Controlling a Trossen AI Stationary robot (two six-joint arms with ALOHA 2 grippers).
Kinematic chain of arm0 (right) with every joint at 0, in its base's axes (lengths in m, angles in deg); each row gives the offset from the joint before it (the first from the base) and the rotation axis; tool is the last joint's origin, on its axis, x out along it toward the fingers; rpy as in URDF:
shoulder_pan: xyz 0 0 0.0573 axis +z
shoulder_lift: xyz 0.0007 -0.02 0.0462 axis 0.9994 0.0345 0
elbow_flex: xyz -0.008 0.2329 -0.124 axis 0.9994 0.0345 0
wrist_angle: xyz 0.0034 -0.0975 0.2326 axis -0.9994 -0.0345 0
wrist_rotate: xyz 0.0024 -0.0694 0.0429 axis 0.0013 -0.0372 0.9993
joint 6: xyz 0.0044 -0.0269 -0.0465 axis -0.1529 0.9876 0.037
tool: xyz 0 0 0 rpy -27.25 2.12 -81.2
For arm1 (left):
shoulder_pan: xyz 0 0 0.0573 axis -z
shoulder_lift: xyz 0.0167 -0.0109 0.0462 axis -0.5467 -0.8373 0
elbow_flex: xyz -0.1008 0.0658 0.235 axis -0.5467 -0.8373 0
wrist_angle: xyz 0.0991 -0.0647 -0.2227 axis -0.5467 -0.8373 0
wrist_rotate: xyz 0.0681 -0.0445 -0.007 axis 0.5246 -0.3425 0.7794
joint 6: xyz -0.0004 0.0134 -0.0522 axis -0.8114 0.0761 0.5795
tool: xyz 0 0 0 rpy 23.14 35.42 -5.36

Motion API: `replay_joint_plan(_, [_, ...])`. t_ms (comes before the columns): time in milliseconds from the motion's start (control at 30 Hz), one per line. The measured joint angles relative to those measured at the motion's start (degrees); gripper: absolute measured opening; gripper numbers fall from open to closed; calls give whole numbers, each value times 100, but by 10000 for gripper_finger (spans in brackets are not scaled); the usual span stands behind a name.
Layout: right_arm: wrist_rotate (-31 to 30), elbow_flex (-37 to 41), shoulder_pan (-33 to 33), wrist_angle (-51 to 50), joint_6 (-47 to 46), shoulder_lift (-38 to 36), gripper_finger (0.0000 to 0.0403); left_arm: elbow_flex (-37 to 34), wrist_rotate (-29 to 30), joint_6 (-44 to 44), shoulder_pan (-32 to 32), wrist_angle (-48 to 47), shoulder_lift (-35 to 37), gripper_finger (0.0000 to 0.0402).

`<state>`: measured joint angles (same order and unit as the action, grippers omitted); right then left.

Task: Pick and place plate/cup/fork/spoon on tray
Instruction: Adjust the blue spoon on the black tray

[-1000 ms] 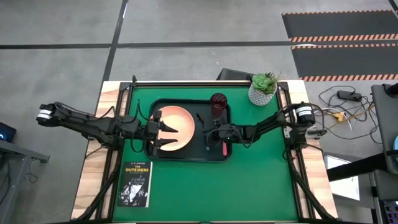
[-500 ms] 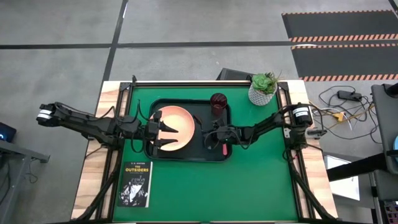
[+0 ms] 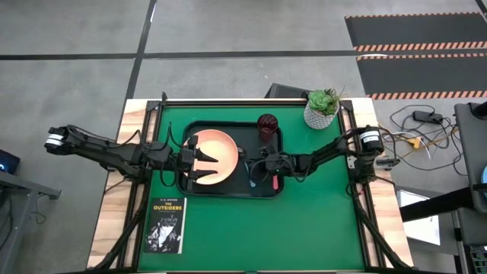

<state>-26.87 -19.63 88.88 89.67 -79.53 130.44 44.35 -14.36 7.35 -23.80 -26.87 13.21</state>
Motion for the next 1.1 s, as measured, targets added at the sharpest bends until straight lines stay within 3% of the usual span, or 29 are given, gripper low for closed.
replay_joint_plan(300, [252, 0, 98, -340, 662, -492, 74, -2, 0, -2, 0, -4, 0, 150])
replay_joint_plan(567, [206, -441, 237, -2100, 963, -923, 74, -73, 0, 4, 0, 29, -2, 150])
replay_joint_plan(767, [202, -1155, 302, -3637, 1274, -963, 68, -382, 0, 43, 0, 644, -4, 150])
replay_joint_plan(1100, [203, -2018, 339, -5119, 1837, -900, 68, -482, 0, 552, 4, 699, -4, 150])
